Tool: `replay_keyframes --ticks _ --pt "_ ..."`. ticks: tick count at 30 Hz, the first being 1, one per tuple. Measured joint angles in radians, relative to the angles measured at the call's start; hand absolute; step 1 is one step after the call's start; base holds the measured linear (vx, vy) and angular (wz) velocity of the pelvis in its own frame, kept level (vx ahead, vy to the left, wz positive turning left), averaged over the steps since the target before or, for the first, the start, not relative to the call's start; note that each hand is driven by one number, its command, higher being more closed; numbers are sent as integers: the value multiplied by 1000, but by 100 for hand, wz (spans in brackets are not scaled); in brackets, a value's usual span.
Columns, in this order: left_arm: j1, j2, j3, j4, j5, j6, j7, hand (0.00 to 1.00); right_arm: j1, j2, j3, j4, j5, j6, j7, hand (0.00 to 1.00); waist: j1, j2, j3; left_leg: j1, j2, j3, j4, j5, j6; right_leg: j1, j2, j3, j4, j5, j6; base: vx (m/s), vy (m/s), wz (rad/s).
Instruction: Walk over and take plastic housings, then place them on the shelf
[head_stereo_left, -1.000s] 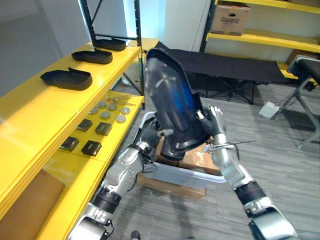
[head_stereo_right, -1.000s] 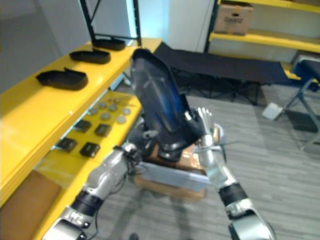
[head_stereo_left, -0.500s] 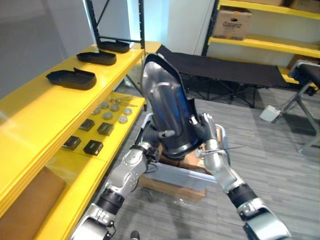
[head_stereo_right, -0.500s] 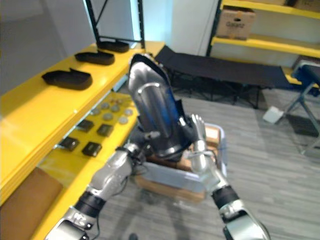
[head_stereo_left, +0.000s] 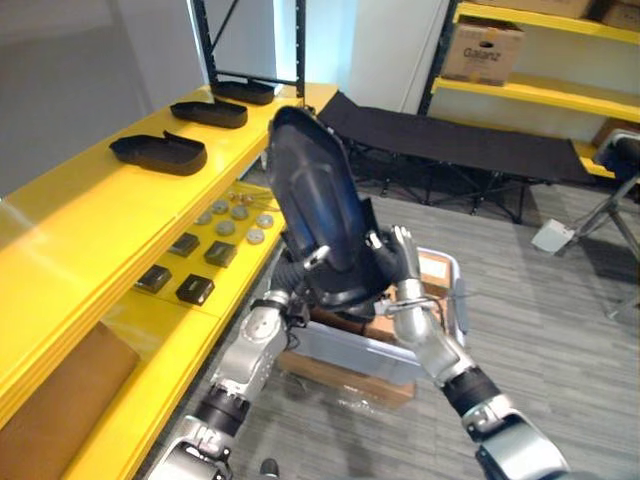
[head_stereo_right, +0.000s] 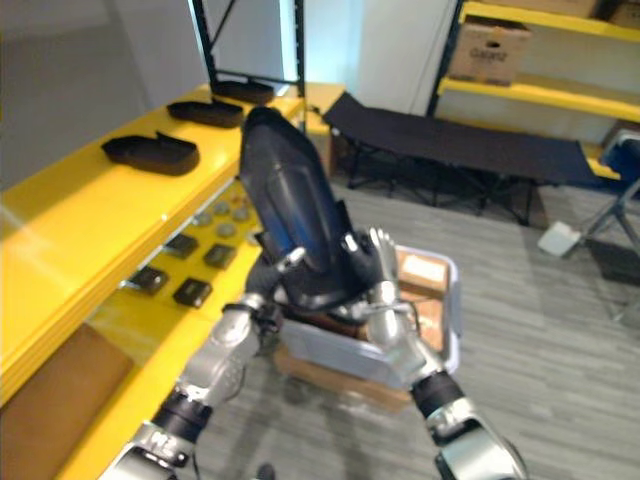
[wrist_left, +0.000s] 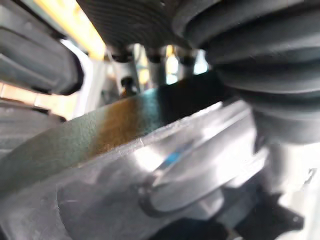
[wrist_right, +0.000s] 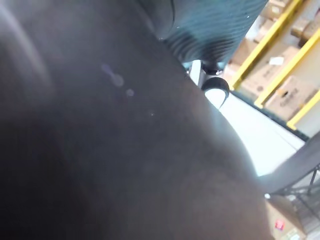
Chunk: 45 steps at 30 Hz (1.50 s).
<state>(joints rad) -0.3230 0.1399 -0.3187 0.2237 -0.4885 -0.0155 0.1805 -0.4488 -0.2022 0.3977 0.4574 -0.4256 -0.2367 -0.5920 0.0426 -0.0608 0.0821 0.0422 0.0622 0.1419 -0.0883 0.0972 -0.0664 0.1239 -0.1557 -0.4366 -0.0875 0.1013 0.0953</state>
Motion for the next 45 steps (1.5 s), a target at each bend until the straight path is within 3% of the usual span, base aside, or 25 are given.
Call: replay_keyframes --ticks 3,5,9,19,20,25,30,36,38,39,41,42,45 --pt "10 0 -1 1 -64 -2 11 100 0 2 21 0 0 0 -2 100 -2 0 0 0 0 1 0 0 0 -1 0 0 -1 0 -1 0 0 0" --pt "16 0 -5 2 -182 -2 22 100 2 7 31 -1 -10 0 -12 100 -2 0 0 0 0 3 0 0 0 -2 0 1 -1 -1 -1 0 0 0" --pt "18 0 -7 2 -309 -8 36 100 8 20 38 -6 -33 0 -22 100 -4 0 0 0 0 4 0 -1 -1 -3 -1 1 -1 -1 -2 0 0 0" --pt "43 -12 -9 -5 -299 -46 37 100 54 22 43 -50 -39 0 -25 100 -6 0 0 0 3 6 0 -3 -3 -3 -2 2 -1 -3 -4 0 0 0" --pt "50 -15 -8 -23 -276 -46 44 100 62 22 43 -58 -39 0 -34 0 -7 0 0 -1 4 6 0 -3 -4 -3 -1 3 -1 -4 -5 0 0 0" --pt "51 -23 10 -68 -164 -26 66 100 99 22 42 -107 -11 -3 -33 0 -8 0 0 -7 6 6 0 -3 -4 -12 1 3 -1 -7 -10 0 0 -1" --pt "69 -33 56 -108 -96 3 80 100 137 28 40 -170 33 -5 46 0 -8 0 0 -8 3 11 1 -3 -4 -17 2 5 7 -6 -10 0 0 -1" --pt "124 -76 168 -160 10 -37 78 100 193 42 25 -333 59 -5 117 0 -9 0 0 -3 -4 22 0 -3 -4 -17 2 12 8 -4 -6 0 1 -3" --pt "141 -85 196 -158 38 -50 81 100 197 43 18 -335 59 -31 117 0 -7 1 0 4 -4 32 0 -4 -4 -17 2 24 8 -7 -11 -3 13 -14" --pt "161 -93 243 -136 75 -50 105 100 214 43 -24 -378 80 -65 111 0 -10 3 0 7 -5 34 0 -5 -3 -17 0 27 12 -9 -11 -8 18 -9" --pt "194 -90 289 -114 120 -50 144 100 221 42 -89 -435 108 -88 90 0 -19 4 -1 8 -5 34 0 -6 -2 -17 0 27 15 -10 -12 -6 11 -2" --pt "228 -89 314 -112 194 -51 194 100 224 36 -145 -467 129 -104 79 0 -26 4 -1 8 -5 34 0 -8 -1 -17 -1 27 15 -12 -10 0 0 0" --pt "290 -86 368 -126 352 -58 307 100 281 -4 -235 -489 170 -110 69 0 -25 5 -1 7 -6 34 -1 -10 -4 -17 -1 27 14 -13 -10 0 0 0"
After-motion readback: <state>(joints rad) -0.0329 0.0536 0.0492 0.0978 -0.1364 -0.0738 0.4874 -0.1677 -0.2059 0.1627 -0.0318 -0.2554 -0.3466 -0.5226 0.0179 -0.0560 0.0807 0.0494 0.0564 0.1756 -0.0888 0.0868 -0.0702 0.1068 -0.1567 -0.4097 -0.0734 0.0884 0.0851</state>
